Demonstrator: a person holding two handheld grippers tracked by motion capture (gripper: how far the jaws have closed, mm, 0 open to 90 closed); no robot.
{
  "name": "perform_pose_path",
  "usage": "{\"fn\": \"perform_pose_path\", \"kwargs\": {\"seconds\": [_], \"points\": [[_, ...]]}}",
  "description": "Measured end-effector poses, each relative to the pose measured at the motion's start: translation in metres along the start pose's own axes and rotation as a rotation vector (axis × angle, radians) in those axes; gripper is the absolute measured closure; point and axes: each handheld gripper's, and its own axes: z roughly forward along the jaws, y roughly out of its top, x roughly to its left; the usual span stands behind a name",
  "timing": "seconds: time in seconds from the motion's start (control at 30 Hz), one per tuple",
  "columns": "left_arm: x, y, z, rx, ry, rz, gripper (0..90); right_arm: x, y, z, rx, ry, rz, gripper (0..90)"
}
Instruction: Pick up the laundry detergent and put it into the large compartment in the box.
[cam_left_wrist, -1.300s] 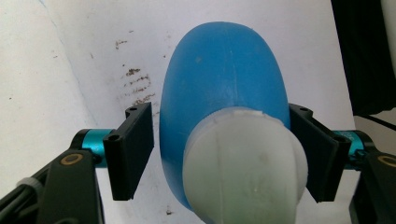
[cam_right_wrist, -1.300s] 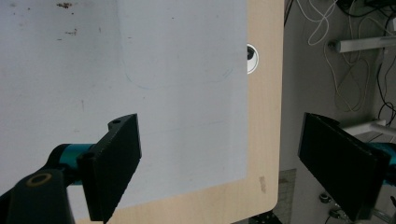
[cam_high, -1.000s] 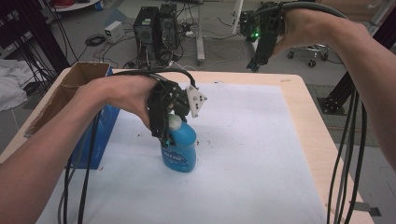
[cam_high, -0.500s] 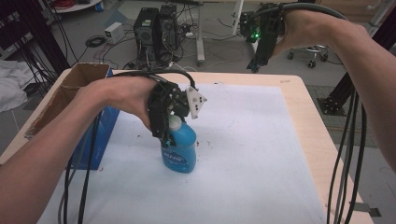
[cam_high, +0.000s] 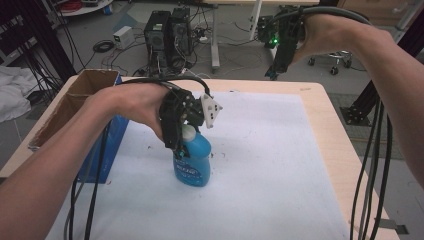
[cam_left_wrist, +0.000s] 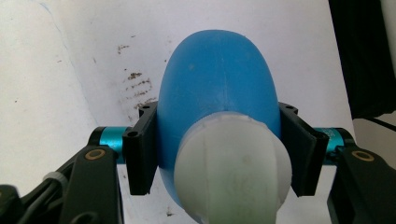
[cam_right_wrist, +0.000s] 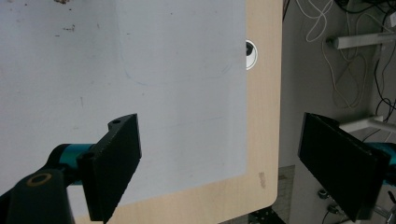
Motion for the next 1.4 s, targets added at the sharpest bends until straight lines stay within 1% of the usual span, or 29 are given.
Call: {"fn": "perform_pose_path", "kwargs": {"seconds": [0.13,0.17,0.3,0.33,0.37,0.43,0.47,0.6,0.7,0.77,0.87,0.9,0.93,0.97,1.03,1.1,1.2,1.33,1.4], "points": [[0.001,0.000,-0.001,0.006,0.014,-0.008,38.2,0.001,0.001,0.000,-0.002,-0.003,-0.002,12.5],[0.002,0.000,-0.003,0.008,0.019,-0.018,38.2,0.000,0.000,-0.001,-0.004,-0.003,-0.004,12.5],[0.002,0.001,-0.008,0.004,0.022,-0.031,38.3,0.000,0.000,-0.001,-0.003,-0.005,0.001,12.5],[0.004,0.002,-0.014,0.007,0.011,-0.047,38.3,0.000,-0.002,0.000,-0.003,-0.004,-0.003,12.6],[0.004,0.002,-0.014,0.007,0.011,-0.047,38.3,0.000,-0.002,0.000,-0.002,-0.003,-0.001,12.5],[0.005,0.003,-0.019,0.011,0.003,-0.058,38.3,0.001,-0.003,0.000,0.000,-0.005,0.002,12.5],[0.006,0.003,-0.023,0.001,0.004,-0.061,38.3,0.001,-0.003,0.000,-0.001,-0.005,0.004,12.5],[0.006,0.004,-0.034,-0.005,0.015,-0.068,38.3,0.002,-0.004,0.000,-0.006,-0.004,0.001,12.5],[0.006,0.006,-0.042,-0.011,0.012,-0.081,38.3,0.002,-0.004,-0.001,-0.006,-0.006,-0.004,12.6],[0.006,0.008,-0.048,-0.009,0.010,-0.082,38.3,0.002,-0.004,-0.001,-0.006,-0.007,0.001,12.5],[0.005,0.010,-0.061,-0.007,0.022,-0.085,38.3,0.002,-0.004,-0.002,-0.012,-0.007,-0.003,12.5],[0.005,0.010,-0.061,-0.007,0.022,-0.085,38.3,0.002,-0.004,-0.002,-0.012,-0.007,-0.003,12.5],[0.005,0.012,-0.070,0.002,0.033,-0.078,38.3,0.002,-0.004,-0.002,-0.011,-0.006,-0.002,12.5],[0.004,0.013,-0.074,0.009,0.040,-0.077,38.3,0.003,-0.003,-0.002,-0.012,-0.007,-0.001,12.5],[0.003,0.013,-0.083,0.017,0.051,-0.086,38.3,0.002,-0.003,-0.002,-0.014,-0.007,-0.006,12.5],[0.004,0.013,-0.093,0.010,0.054,-0.098,38.3,0.003,-0.003,-0.003,-0.015,-0.006,-0.003,12.5],[0.004,0.015,-0.108,0.007,0.063,-0.104,38.3,0.002,-0.003,-0.003,-0.017,-0.007,-0.006,12.5],[0.002,0.015,-0.123,0.001,0.062,-0.115,38.3,0.003,-0.003,-0.003,-0.015,-0.006,0.000,12.5],[0.001,0.014,-0.130,0.000,0.065,-0.125,38.3,0.003,-0.003,-0.003,-0.017,-0.006,-0.005,12.5]]}}
